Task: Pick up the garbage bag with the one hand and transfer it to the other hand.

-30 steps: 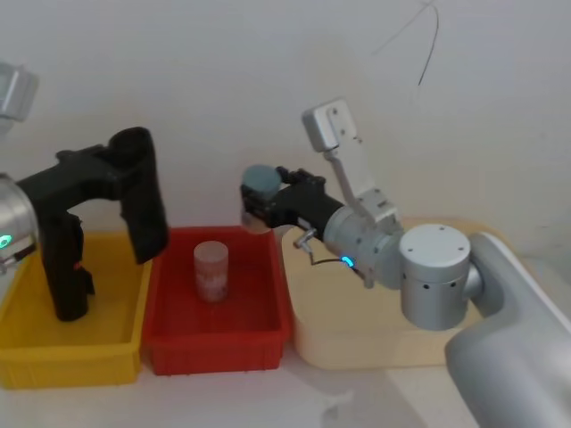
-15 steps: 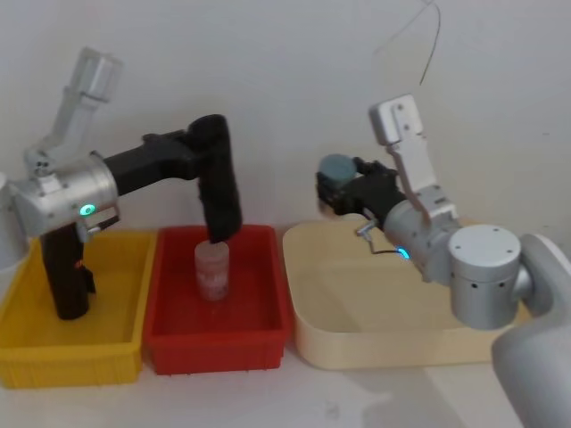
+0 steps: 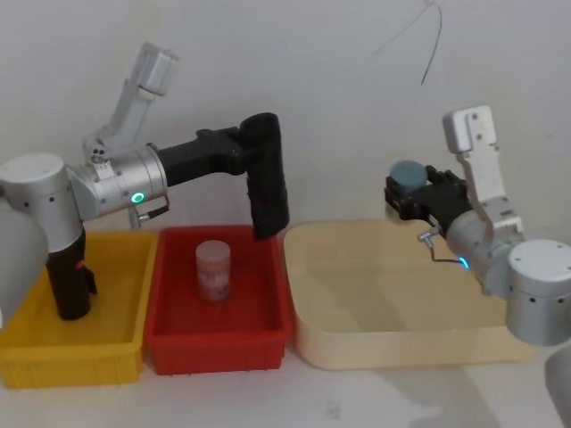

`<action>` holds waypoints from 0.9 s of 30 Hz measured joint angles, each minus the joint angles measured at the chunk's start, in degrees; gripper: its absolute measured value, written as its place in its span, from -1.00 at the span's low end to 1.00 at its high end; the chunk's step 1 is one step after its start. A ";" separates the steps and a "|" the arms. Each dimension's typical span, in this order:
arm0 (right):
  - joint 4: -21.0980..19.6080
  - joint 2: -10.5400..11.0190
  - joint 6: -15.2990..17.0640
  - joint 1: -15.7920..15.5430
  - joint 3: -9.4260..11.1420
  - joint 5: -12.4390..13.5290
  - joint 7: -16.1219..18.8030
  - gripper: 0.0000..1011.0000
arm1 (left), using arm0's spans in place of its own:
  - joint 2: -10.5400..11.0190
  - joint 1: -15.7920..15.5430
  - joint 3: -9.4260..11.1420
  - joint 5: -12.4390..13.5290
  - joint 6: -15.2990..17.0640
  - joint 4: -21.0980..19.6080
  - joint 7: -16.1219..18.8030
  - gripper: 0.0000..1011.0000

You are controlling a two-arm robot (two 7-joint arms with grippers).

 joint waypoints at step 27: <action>-2.42 1.60 3.76 -3.26 1.54 0.86 2.07 0.98 | -3.96 -5.40 1.87 -0.85 -4.01 10.80 -4.01 -0.26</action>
